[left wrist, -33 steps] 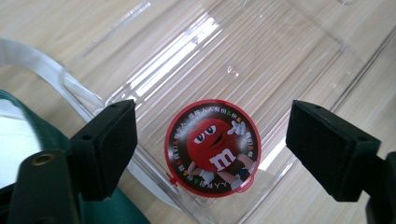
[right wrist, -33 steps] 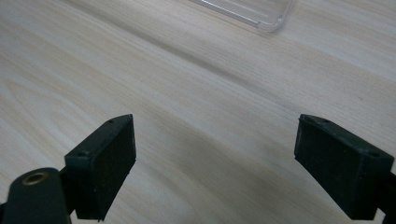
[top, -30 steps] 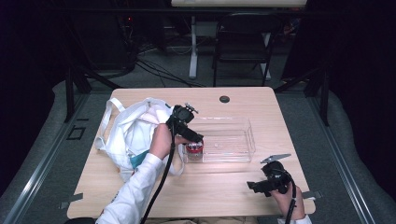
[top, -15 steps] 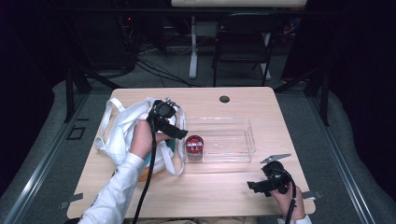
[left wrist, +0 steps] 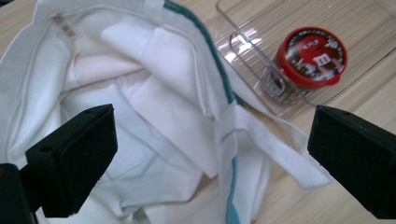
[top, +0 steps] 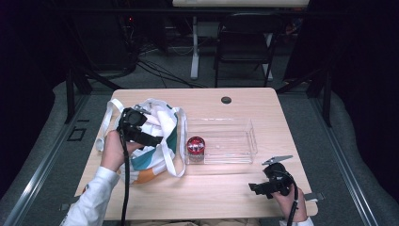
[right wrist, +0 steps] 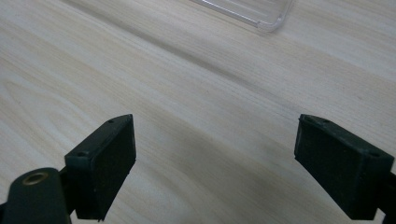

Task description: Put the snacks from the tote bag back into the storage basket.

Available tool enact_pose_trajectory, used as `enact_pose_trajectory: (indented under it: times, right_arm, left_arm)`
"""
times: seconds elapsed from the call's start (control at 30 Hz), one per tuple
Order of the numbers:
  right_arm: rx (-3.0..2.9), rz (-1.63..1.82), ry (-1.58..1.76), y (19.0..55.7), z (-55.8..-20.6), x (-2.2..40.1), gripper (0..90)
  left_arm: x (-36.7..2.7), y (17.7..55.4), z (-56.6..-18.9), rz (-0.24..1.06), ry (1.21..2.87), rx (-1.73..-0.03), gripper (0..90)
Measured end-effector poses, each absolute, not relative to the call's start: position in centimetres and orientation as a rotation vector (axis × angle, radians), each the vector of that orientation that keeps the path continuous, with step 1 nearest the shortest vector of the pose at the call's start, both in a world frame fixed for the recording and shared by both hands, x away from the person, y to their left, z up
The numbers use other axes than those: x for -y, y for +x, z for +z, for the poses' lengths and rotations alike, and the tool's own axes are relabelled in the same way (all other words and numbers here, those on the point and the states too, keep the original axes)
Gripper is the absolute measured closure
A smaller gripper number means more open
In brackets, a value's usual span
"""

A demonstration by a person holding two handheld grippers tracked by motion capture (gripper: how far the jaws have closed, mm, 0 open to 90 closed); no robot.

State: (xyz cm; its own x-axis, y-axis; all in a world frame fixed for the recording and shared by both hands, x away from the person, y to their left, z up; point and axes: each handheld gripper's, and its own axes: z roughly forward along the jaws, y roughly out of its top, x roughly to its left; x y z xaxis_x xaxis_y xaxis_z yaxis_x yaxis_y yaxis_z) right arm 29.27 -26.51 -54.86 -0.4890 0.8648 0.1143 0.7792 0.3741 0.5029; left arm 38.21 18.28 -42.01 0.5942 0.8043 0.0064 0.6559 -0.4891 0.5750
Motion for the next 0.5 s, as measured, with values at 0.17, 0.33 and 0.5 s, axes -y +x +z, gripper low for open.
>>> enact_pose_trajectory:
  times: [0.17,0.33,0.5]
  right_arm:
    - [-2.462,0.752,1.485,29.3,-54.9,26.5,12.3]
    - [-2.466,0.745,1.479,29.3,-54.9,26.4,12.3]
    - [-2.467,0.754,1.469,29.3,-54.9,26.4,12.3]
  left_arm:
    - [-20.2,37.1,-43.5,0.382,2.285,-1.197,1.4]
    - [-22.2,36.0,-45.0,0.361,2.273,-1.205,0.4]
    - [-23.3,35.2,-46.1,0.365,2.264,-1.225,0.4]
